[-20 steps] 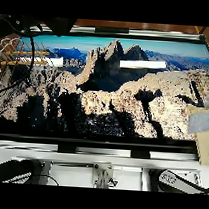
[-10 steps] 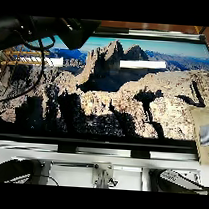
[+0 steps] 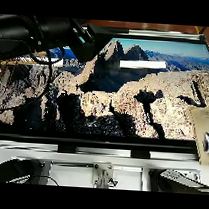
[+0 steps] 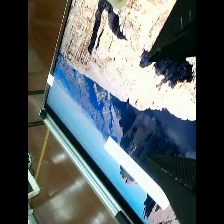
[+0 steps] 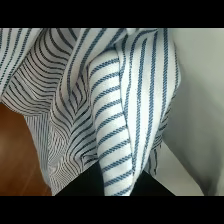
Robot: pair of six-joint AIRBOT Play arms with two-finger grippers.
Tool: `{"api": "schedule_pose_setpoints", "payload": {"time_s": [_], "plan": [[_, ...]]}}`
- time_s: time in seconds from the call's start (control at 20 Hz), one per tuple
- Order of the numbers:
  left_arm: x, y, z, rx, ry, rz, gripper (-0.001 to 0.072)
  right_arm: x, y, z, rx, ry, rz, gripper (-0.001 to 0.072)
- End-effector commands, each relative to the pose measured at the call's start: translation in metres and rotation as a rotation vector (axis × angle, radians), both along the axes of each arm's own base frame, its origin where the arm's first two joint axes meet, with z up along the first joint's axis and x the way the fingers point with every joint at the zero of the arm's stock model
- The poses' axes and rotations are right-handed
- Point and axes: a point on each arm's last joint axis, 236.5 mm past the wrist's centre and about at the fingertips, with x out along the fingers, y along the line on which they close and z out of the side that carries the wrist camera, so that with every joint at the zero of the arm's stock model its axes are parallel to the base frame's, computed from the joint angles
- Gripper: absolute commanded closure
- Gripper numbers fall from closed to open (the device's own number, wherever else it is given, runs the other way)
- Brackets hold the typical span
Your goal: Fold the shirts.
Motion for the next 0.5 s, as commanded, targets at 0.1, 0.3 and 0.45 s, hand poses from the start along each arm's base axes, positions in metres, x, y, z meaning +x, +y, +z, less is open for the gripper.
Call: {"api": "schedule_pose_setpoints", "payload": {"time_s": [0.1,0.3,0.45], "plan": [[-0.008,-0.002,-0.011,0.006,0.079,-0.011,0.0034,-0.003,-0.008,-0.02,0.054,0.025,-0.023,0.0643],[-0.009,-0.002,-0.014,0.006,0.099,-0.01,0.0034,-0.002,-0.011,-0.018,0.046,-0.022,-0.029,0.0643],[-0.009,-0.002,-0.014,-0.007,0.115,-0.006,0.0034,0.003,-0.01,0.003,-0.027,-0.091,-0.011,0.0643]]}}
